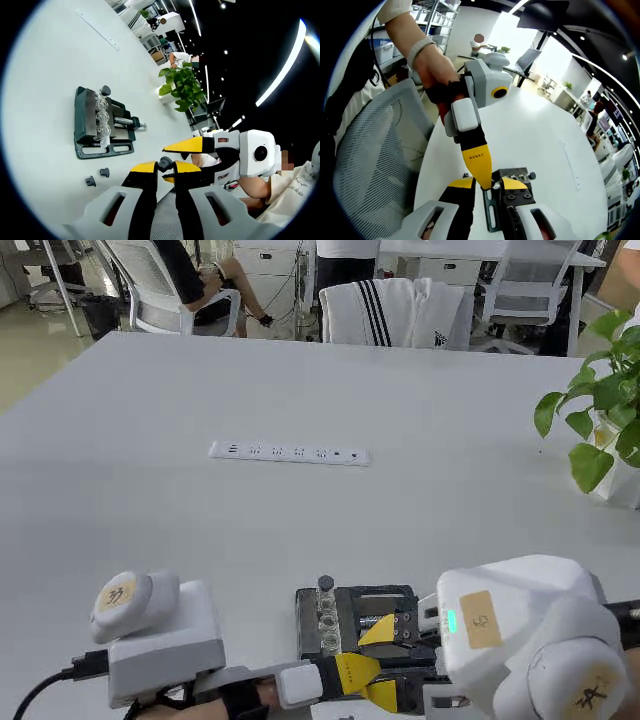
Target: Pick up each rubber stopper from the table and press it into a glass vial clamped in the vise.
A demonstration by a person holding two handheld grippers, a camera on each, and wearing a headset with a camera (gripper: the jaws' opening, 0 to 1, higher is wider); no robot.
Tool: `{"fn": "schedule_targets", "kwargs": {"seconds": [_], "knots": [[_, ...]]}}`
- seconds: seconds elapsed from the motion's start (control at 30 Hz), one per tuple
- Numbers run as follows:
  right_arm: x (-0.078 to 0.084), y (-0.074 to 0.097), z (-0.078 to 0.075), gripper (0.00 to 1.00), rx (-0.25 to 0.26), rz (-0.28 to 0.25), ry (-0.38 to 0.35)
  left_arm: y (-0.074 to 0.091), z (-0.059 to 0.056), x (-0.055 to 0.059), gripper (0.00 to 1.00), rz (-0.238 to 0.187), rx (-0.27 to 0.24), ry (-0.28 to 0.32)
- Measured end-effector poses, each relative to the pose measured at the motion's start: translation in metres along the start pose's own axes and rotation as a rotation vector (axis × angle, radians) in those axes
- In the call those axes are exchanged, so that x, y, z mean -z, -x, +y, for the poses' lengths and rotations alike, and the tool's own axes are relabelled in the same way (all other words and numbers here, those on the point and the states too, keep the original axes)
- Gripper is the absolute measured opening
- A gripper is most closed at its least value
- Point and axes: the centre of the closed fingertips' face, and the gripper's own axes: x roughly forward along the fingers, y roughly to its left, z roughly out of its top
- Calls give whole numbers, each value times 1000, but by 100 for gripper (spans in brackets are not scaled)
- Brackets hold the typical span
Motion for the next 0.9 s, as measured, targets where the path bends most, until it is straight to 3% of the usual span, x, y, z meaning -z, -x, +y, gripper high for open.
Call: {"fn": "schedule_targets", "kwargs": {"seconds": [0.23,0.27,0.33,0.43,0.63,0.9], "knots": [[-7,18,1,16,-60,-67,-75,8,-11,2,9,67,109,-10],[-8,21,2,16,-79,-75,-81,10,-16,2,9,82,149,-27],[-11,25,5,16,-101,-95,-86,13,-18,4,9,107,160,-24],[-16,32,11,16,-150,-122,-101,19,-28,5,9,140,230,-29],[-28,43,18,14,-184,-141,-90,28,-35,8,9,193,286,-30],[-41,44,25,13,-205,-154,-62,34,-48,12,9,229,354,-9]]}}
